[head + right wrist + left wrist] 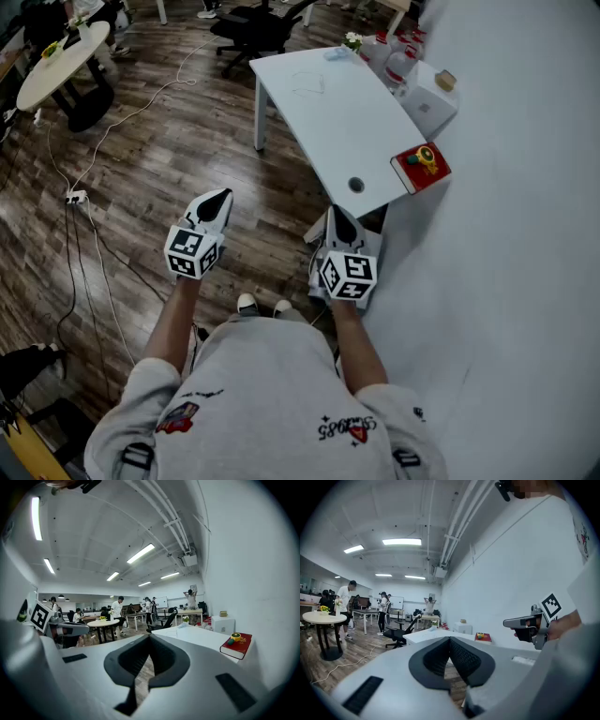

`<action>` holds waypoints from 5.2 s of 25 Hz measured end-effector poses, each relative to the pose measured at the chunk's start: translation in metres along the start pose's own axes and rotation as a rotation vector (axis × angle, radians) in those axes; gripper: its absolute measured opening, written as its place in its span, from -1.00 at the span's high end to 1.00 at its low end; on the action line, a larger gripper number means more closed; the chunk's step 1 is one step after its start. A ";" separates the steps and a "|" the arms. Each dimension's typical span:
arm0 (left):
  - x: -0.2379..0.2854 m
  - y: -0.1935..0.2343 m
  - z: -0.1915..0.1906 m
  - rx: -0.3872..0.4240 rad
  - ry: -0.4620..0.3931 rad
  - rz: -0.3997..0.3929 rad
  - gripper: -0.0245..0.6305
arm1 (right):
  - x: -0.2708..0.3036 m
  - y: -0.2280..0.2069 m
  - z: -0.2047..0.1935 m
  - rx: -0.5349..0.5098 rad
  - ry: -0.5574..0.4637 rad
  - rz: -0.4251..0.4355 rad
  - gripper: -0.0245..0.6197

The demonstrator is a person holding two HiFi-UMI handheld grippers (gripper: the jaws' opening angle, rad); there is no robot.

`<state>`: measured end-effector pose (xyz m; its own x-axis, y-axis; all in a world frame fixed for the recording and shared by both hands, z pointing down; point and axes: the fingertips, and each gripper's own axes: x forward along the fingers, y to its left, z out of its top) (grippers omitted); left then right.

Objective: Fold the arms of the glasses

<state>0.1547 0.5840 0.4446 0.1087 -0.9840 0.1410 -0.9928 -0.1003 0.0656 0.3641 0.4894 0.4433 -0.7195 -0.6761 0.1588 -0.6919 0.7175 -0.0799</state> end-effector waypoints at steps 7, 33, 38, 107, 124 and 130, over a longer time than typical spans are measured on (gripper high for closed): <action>-0.007 0.012 0.000 0.006 0.002 0.008 0.92 | 0.005 0.013 0.004 0.040 -0.020 0.033 0.95; 0.015 0.075 -0.032 -0.107 0.037 -0.002 0.09 | 0.058 0.012 -0.017 0.099 -0.017 -0.068 0.00; 0.058 0.089 -0.032 -0.095 0.080 -0.011 0.09 | 0.100 -0.014 -0.016 0.125 -0.002 -0.076 0.02; 0.784 0.372 0.036 -0.069 0.256 -0.552 0.11 | 0.716 -0.335 0.024 0.394 0.192 -0.320 0.11; 0.815 0.378 -0.042 -0.086 0.419 -0.511 0.11 | 0.771 -0.369 -0.088 0.728 0.439 -0.007 0.39; 0.811 0.399 -0.054 -0.118 0.445 -0.486 0.11 | 0.786 -0.362 -0.113 0.901 0.570 0.209 0.51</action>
<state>-0.1503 -0.2463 0.6385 0.5775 -0.6741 0.4605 -0.8164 -0.4751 0.3283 0.0562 -0.2827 0.7084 -0.8552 -0.2107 0.4735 -0.5162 0.2657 -0.8142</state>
